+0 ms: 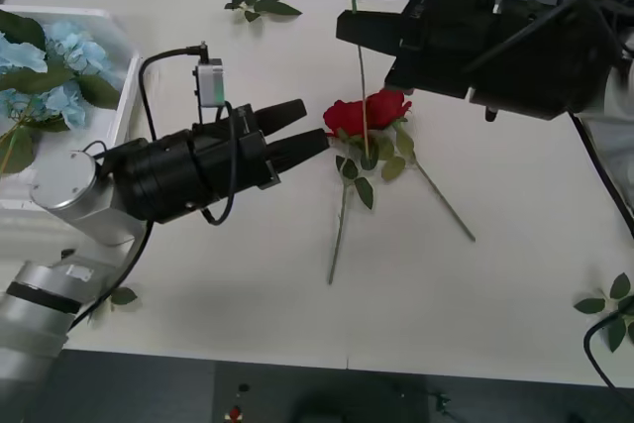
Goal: Put the red flowers into the right box and the blue flowers into the left box
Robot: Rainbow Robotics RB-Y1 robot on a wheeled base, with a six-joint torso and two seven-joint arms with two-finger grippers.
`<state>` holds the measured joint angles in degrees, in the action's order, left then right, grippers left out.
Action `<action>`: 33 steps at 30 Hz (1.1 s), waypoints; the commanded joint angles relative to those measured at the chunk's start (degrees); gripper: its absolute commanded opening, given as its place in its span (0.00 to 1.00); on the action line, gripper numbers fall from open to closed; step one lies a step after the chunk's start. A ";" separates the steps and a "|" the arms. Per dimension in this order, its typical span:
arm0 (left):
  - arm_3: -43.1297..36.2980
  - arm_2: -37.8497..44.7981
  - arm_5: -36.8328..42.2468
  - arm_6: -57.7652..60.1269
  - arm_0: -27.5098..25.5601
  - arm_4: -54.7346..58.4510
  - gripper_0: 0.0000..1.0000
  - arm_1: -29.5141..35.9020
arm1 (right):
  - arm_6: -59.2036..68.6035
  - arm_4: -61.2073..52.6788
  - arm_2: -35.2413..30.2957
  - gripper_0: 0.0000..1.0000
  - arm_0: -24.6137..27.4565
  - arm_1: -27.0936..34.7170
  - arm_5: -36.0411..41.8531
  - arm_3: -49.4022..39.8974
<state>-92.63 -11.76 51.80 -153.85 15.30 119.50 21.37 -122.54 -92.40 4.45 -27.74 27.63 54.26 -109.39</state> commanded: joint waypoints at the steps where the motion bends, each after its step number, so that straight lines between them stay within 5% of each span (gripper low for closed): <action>1: -1.15 -2.92 -2.32 -1.15 0.43 0.74 1.00 -0.54 | -0.77 2.48 0.29 0.00 -3.11 -1.70 -0.47 -1.88; 29: -1.15 -6.35 -8.03 -1.15 5.79 2.93 1.00 -5.46 | -0.24 3.63 2.23 0.00 -3.99 -3.11 -0.56 -1.00; 31: -1.15 -6.09 -8.12 -1.15 5.88 3.55 0.98 -5.46 | -0.24 3.63 2.23 0.00 -3.99 -3.11 -0.56 -1.00; 33: -1.24 -5.91 -8.03 -1.15 5.79 4.52 0.80 -5.55 | -0.15 3.63 2.23 0.00 -3.99 -3.11 -0.56 -1.00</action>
<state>-92.62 -18.46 44.14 -153.85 19.73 122.38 16.16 -122.54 -89.01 5.99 -29.87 25.22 54.25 -109.37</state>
